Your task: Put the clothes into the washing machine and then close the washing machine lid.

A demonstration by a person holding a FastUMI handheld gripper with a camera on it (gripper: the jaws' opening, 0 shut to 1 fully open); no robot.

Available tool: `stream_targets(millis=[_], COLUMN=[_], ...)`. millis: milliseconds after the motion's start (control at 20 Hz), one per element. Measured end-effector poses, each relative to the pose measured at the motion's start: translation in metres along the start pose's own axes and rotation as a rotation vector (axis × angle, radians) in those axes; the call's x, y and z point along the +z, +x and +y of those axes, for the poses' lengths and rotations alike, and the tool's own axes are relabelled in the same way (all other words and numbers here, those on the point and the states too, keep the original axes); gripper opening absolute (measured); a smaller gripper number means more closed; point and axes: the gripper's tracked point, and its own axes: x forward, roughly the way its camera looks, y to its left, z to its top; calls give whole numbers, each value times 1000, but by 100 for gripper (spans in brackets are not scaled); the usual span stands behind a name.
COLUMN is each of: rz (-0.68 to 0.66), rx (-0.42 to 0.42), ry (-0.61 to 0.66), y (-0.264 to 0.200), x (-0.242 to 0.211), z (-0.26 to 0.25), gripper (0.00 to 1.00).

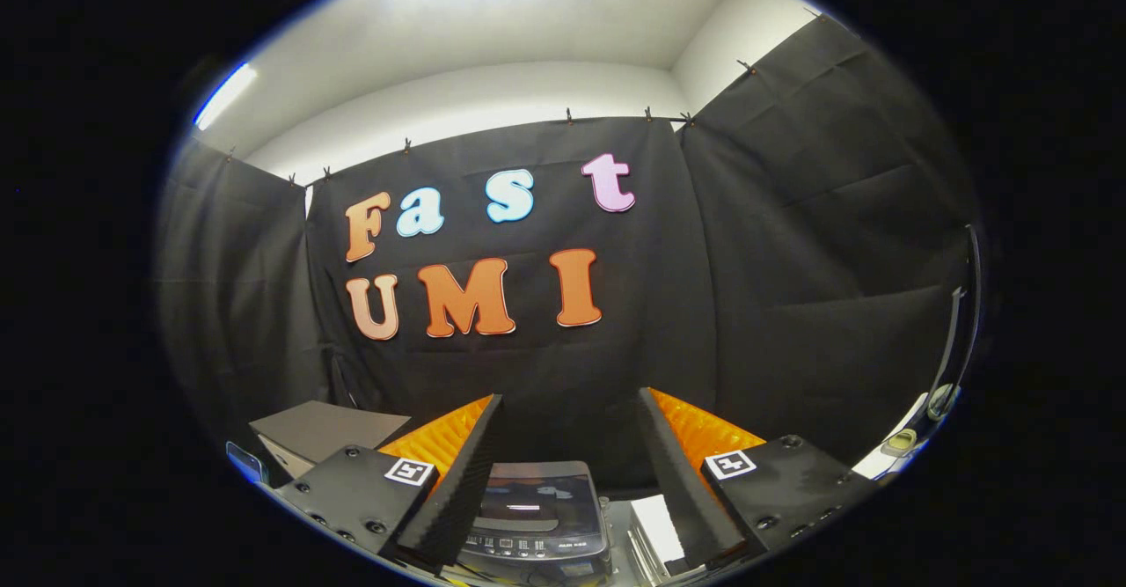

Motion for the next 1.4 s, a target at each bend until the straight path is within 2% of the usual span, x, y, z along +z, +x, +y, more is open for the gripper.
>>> stream_targets(millis=[1400], rz=[21], rx=[-10], ry=[29], y=[22], x=[-20], z=[4], gripper=[96])
